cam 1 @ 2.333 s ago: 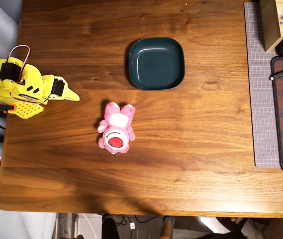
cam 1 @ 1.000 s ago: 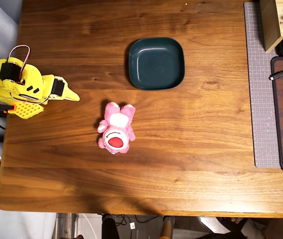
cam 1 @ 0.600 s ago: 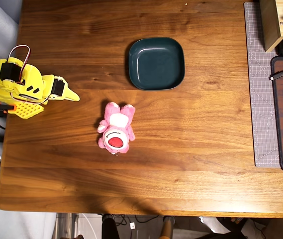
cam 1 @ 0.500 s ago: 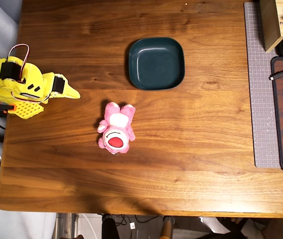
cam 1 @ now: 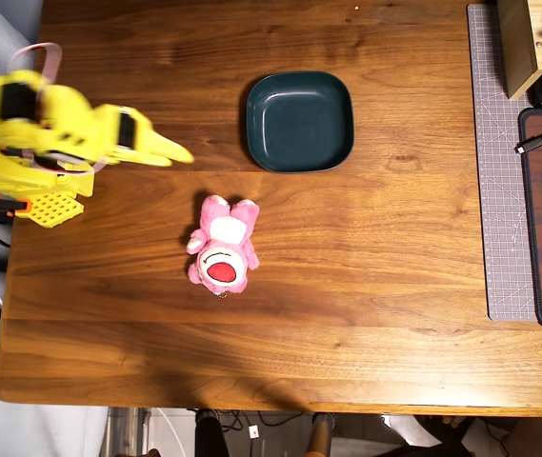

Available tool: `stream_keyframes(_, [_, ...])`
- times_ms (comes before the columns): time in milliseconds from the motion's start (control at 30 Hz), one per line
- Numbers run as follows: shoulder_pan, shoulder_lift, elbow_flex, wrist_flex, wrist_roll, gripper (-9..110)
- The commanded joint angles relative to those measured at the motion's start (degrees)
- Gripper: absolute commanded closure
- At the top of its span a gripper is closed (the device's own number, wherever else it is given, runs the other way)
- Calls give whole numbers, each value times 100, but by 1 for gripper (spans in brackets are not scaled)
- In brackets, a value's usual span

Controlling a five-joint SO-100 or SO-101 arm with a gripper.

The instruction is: Grasp a strawberry bear and put it in the bin.

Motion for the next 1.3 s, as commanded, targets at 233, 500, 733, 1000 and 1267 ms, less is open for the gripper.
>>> stream_keyframes(233, [-606,-3973,-3929,1160,62,65])
stream_keyframes(500, [-668,-4579,-4456,2065,-9,61])
stream_keyframes(733, [-589,-4597,-5036,2610,-18,61])
stream_keyframes(1000, [-686,-4570,-4983,3015,-18,60])
stream_keyframes(1267, [-1292,-4605,-4975,2936,-272,60])
